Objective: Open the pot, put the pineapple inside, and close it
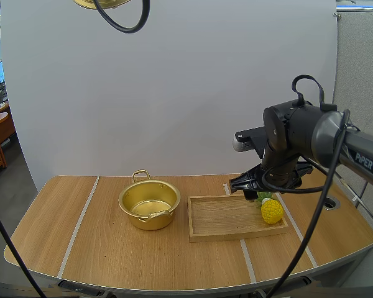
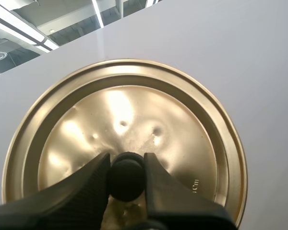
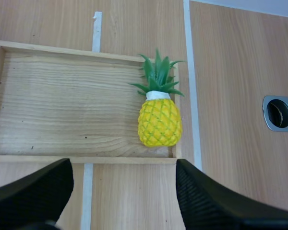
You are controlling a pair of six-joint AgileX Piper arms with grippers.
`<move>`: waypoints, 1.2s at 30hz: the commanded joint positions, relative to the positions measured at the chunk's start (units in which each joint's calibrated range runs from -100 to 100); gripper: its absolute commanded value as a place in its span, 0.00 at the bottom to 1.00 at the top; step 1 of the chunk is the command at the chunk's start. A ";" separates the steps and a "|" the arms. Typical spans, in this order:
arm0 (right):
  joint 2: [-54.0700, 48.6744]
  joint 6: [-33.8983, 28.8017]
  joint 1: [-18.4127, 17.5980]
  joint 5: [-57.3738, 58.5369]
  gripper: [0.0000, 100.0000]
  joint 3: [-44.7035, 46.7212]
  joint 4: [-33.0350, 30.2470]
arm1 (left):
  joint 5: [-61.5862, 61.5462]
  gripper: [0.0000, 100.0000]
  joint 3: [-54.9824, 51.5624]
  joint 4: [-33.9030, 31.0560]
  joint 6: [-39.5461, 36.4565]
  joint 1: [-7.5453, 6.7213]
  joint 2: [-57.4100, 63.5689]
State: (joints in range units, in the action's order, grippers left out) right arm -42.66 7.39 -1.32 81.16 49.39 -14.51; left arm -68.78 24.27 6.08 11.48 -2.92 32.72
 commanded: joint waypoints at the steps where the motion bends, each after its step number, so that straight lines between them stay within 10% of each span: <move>1: 1.98 3.44 2.69 -1.07 1.00 -2.64 1.66 | 1.88 0.00 0.52 -0.68 -0.58 -0.23 0.42; 13: 12.78 25.70 15.09 -8.19 1.00 -4.63 20.45 | 1.88 0.00 0.52 -0.68 -0.58 -0.23 0.42; 36: 24.87 31.69 15.48 -13.84 1.00 -7.14 24.02 | 1.88 0.00 0.52 -0.68 -0.58 -0.23 0.42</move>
State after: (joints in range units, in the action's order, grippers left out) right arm -18.38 38.20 14.06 68.42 42.83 9.08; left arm -68.78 24.27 6.08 11.48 -2.92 32.72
